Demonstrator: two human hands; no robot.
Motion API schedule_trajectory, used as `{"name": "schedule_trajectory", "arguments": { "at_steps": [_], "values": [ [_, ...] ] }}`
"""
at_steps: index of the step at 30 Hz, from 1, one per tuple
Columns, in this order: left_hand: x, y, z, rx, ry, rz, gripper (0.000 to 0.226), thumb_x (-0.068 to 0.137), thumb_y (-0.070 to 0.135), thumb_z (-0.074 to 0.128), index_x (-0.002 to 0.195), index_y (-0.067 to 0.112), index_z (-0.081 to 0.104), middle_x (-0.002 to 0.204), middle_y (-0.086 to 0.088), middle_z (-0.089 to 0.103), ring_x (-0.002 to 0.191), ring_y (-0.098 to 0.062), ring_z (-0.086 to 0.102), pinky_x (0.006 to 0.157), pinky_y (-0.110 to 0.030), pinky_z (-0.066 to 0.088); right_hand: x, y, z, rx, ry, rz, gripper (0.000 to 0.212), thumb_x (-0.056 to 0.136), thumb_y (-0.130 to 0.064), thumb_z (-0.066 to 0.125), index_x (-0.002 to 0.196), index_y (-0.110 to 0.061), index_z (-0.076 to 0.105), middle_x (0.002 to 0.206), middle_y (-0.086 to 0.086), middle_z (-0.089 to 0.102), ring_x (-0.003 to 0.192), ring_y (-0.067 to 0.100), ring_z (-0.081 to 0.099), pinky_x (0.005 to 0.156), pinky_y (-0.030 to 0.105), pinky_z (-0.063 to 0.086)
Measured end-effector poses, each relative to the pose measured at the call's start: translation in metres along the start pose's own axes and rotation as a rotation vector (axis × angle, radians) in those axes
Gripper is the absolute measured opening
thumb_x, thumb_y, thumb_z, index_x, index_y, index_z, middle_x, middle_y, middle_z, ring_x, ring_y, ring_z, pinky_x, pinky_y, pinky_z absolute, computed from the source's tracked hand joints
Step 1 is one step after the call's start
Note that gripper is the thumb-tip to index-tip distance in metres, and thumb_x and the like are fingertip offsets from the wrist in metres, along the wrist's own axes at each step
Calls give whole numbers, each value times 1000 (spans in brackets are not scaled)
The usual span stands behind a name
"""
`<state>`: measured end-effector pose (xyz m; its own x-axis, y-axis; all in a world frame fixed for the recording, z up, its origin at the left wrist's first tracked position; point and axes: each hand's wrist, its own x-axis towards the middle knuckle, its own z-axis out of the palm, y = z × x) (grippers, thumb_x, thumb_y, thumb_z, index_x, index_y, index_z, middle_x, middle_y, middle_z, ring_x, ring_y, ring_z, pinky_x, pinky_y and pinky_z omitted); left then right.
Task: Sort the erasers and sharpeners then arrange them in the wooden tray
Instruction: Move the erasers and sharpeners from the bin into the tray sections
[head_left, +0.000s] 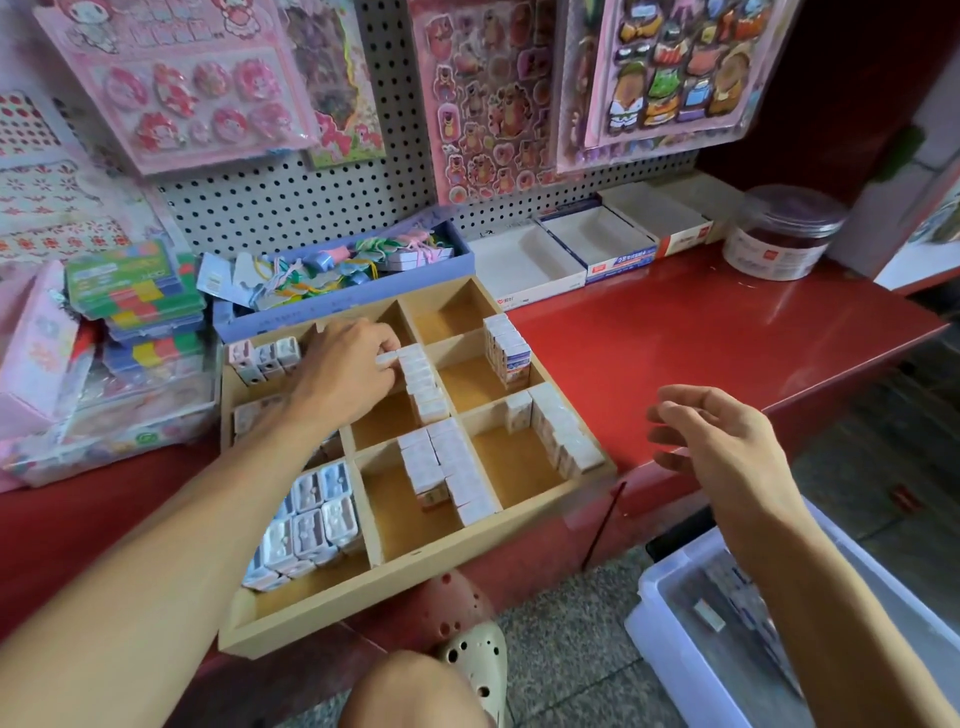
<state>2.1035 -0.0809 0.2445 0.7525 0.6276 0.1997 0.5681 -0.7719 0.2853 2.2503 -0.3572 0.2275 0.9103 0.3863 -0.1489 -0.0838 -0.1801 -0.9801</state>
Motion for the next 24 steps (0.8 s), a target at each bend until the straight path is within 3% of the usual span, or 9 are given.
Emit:
{"name": "schedule_trajectory", "arguments": {
  "at_steps": [5, 9, 13, 18, 24],
  "values": [
    [2, -3, -4, -17, -29, -18, 28, 79, 7, 70, 106, 14, 73, 103, -5, 69, 91, -20, 58, 79, -33, 44, -5, 0, -4, -20, 7, 7, 14, 98, -7, 57, 105, -11, 68, 93, 6, 71, 78, 14, 67, 67, 26, 54],
    [-3, -6, -16, -64, -57, -95, 40, 82, 21, 76, 120, 12, 68, 112, -3, 69, 93, -13, 56, 86, -27, 42, -12, -3, -11, -25, 11, -3, 14, 97, -8, 57, 103, -14, 69, 94, 5, 72, 81, 15, 68, 71, 30, 54],
    [-21, 1, -37, -169, -11, -148, 27, 85, 30, 71, 109, 19, 71, 103, 4, 71, 99, -16, 63, 90, -31, 47, -25, -10, -25, -19, 32, -16, 13, 97, -8, 58, 101, -16, 69, 93, 5, 73, 84, 18, 68, 78, 35, 55],
    [-65, 45, -59, -565, -9, -171, 10, 88, 23, 70, 97, 22, 71, 91, 3, 71, 73, -13, 72, 82, -37, 58, -52, -18, -54, 12, 56, -20, 13, 97, -8, 59, 102, -15, 69, 94, 8, 74, 82, 18, 70, 79, 34, 56],
    [-120, 112, -58, -828, -65, -162, 7, 91, 14, 66, 96, 16, 71, 88, -7, 69, 75, -16, 72, 63, -26, 55, -89, -14, -96, 13, 69, -21, 14, 97, -7, 59, 103, -14, 69, 93, 11, 74, 86, 22, 68, 82, 37, 55]
  ]
}}
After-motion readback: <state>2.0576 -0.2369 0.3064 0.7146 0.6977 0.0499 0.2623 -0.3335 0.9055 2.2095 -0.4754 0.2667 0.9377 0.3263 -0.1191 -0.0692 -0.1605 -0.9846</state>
